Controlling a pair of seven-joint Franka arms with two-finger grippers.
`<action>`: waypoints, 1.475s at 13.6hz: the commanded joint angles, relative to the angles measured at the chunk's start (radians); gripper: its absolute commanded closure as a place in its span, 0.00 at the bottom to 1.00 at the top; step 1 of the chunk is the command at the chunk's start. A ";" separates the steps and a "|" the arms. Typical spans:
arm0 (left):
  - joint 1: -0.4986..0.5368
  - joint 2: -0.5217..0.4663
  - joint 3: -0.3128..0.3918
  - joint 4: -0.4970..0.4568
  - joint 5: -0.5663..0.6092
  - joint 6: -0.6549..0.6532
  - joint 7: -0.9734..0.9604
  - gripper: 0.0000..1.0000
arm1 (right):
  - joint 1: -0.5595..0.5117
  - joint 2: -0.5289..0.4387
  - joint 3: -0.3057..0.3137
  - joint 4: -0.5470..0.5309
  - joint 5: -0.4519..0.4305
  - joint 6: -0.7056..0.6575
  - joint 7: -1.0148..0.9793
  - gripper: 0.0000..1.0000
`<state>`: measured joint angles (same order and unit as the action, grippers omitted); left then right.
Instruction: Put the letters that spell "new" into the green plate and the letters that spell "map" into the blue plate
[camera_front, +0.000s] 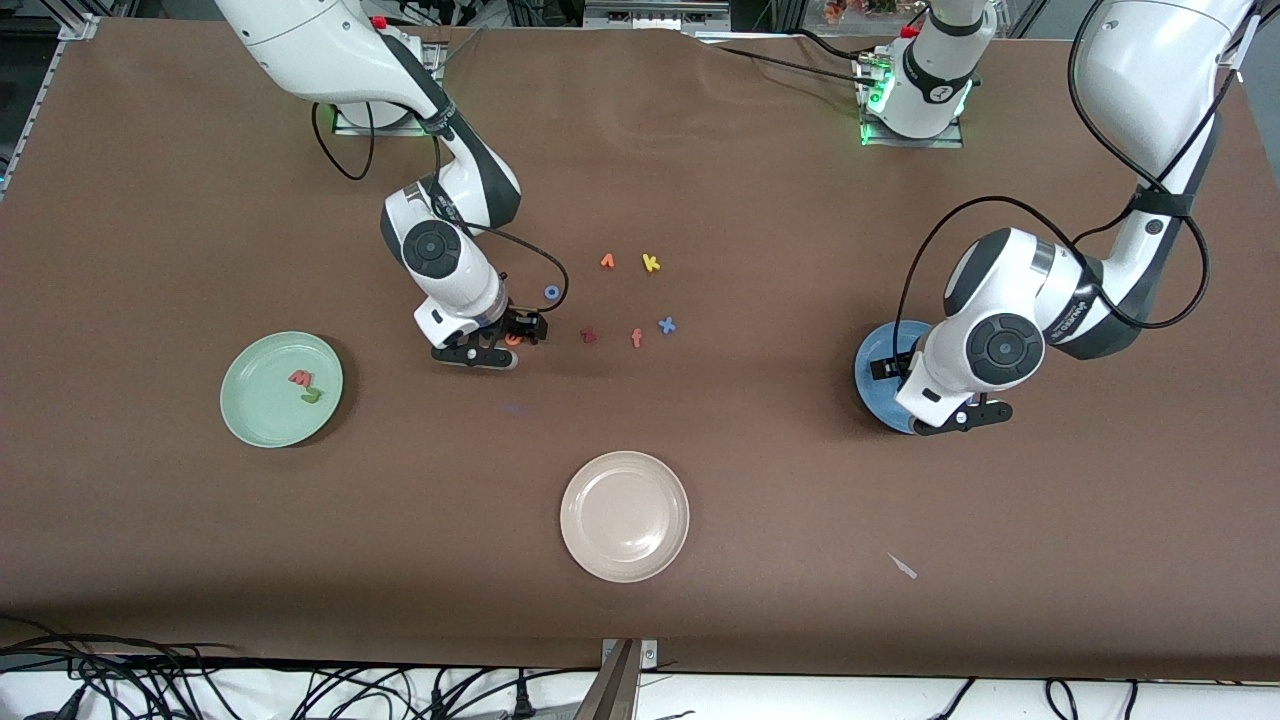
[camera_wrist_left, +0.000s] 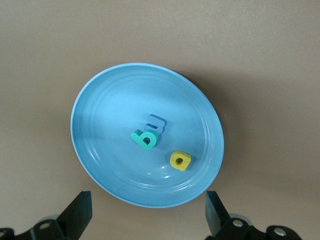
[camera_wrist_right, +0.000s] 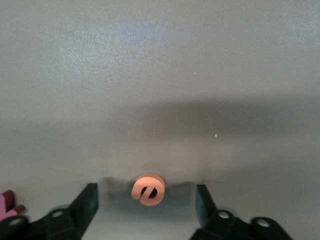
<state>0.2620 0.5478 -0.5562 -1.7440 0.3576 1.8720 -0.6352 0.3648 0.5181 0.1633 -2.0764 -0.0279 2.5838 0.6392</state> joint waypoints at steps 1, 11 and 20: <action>-0.018 0.023 -0.007 0.015 0.030 -0.016 0.017 0.00 | 0.008 0.002 -0.005 -0.010 -0.021 0.016 0.020 0.25; 0.005 0.050 -0.007 0.046 0.027 -0.011 0.035 0.00 | 0.019 0.014 -0.004 -0.010 -0.021 0.016 0.025 0.46; 0.065 0.069 -0.005 0.141 -0.104 -0.010 0.213 0.00 | 0.019 0.014 -0.005 -0.007 -0.021 0.021 0.027 0.66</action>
<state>0.3143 0.6006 -0.5534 -1.6497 0.3010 1.8715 -0.5101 0.3697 0.5222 0.1604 -2.0777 -0.0349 2.5830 0.6399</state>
